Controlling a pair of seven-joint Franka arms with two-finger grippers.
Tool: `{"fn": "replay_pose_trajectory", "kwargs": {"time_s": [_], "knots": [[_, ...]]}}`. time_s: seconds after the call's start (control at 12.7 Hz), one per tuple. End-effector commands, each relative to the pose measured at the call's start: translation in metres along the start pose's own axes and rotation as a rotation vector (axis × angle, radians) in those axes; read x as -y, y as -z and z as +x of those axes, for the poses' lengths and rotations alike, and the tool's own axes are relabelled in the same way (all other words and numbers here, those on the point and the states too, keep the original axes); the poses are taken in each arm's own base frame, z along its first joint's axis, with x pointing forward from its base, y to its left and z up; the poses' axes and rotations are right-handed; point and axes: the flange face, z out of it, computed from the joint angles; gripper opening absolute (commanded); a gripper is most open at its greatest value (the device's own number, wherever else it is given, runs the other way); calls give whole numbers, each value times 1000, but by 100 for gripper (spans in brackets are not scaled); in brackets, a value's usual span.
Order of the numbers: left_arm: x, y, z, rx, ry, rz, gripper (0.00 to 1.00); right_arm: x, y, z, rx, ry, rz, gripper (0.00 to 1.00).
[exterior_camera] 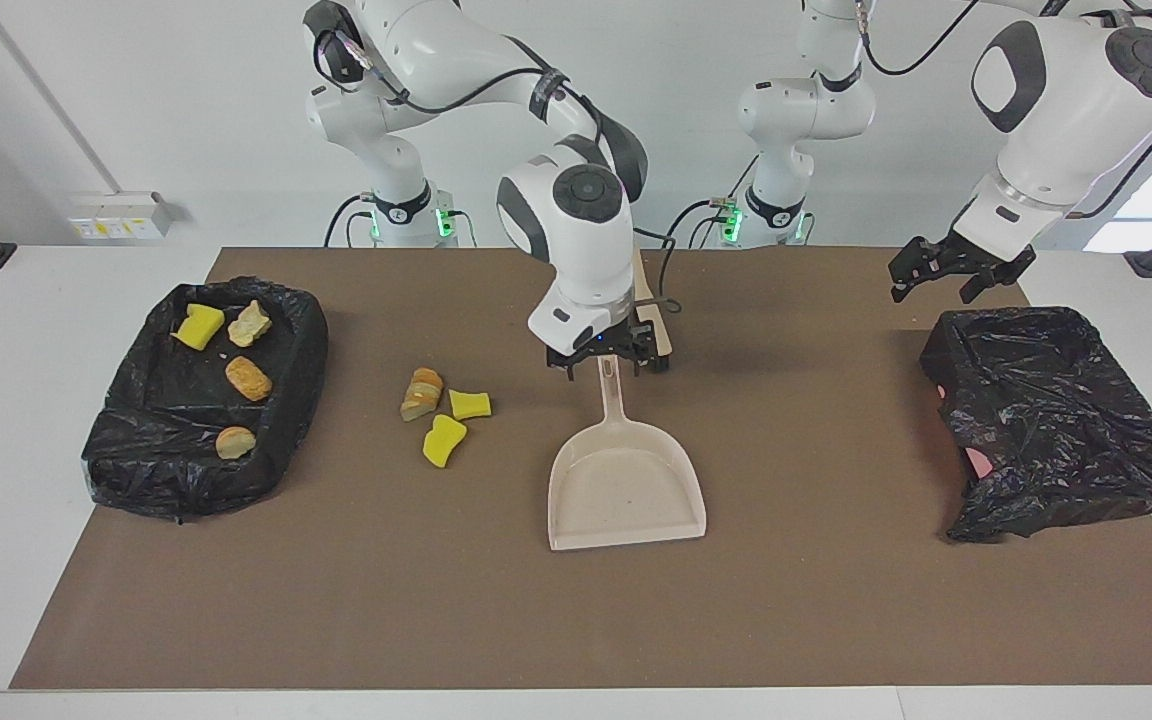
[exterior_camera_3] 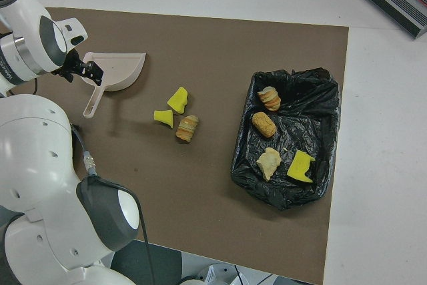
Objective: Sweep and dump trash in bin
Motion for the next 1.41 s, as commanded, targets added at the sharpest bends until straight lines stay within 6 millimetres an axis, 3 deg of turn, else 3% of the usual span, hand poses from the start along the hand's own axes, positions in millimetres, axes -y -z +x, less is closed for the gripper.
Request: {"fn": "replay_pose_trajectory", "kwargs": {"time_s": [0.0,0.31,0.47,0.63,0.94,1.18,1.34], "knots": [[2,0,-6,-13,-6,20,100,7,14,-59,50,75,-31,100],[1,1,-6,-14,-7,20,100,36,-10,-150,98,140,6,100],[1,0,-6,-13,-7,20,100,62,-46,-201,118,181,10,100],[1,0,-5,-16,-9,20,100,71,-86,-230,138,186,-19,100],[-28,2,-1,-46,-52,7,100,76,-132,-248,87,204,15,100],[-61,1,1,-63,-114,-1,100,87,-146,-253,74,219,31,100],[-91,-12,9,-64,-156,2,100,86,-149,-254,76,218,29,100]]}}
